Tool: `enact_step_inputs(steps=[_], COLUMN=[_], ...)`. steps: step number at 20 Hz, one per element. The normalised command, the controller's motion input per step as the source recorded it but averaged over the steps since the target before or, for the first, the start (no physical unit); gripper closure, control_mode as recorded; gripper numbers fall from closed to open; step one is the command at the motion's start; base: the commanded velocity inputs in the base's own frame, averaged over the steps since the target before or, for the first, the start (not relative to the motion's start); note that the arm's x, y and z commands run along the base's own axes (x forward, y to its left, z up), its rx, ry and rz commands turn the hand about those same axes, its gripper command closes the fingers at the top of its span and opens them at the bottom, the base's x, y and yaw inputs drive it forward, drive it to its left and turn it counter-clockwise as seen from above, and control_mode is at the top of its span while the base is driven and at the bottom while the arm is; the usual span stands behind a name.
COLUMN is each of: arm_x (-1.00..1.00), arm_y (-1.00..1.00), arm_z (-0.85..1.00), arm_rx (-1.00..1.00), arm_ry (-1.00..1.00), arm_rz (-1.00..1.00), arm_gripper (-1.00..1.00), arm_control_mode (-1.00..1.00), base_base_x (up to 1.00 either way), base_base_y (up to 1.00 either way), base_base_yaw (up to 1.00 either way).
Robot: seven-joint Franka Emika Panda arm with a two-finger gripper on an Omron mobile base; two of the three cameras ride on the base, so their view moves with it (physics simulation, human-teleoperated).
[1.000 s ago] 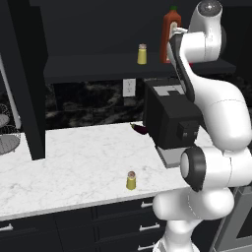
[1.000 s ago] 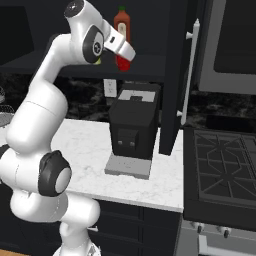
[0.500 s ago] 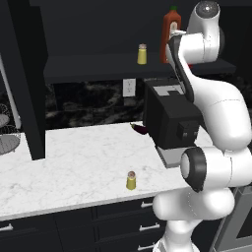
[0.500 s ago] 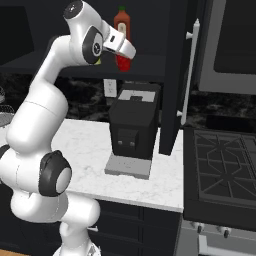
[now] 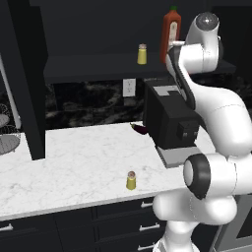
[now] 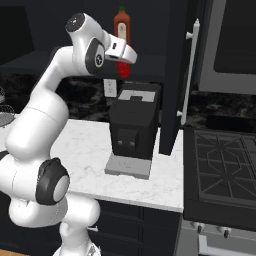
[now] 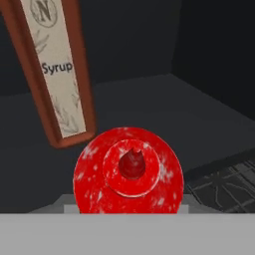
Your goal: Put the shaker and condiment bottle from the counter next to their counterparts in the cabinet.
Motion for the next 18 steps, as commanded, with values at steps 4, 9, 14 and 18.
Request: enact_step_inputs(steps=[4,9,14,18], arm_x=[0.28,0.53,0.41,0.13], arm_y=[0.0,0.0,0.0,-0.01], arm_z=[-0.18,0.0,0.0,-0.22], arm_rx=[-0.12,-0.17,-0.12,0.01], arm_ry=[0.0,0.0,0.0,0.01], arm_rz=[0.09,0.06,0.03,0.06], arm_gripper=[1.0,1.0,1.0,1.0], arm_control_mode=[-1.0,-1.0,-1.0,-1.0], base_base_x=[0.0,0.0,0.0,0.0], base_base_y=[0.0,0.0,0.0,0.0], base_base_yaw=[0.0,0.0,0.0,0.0])
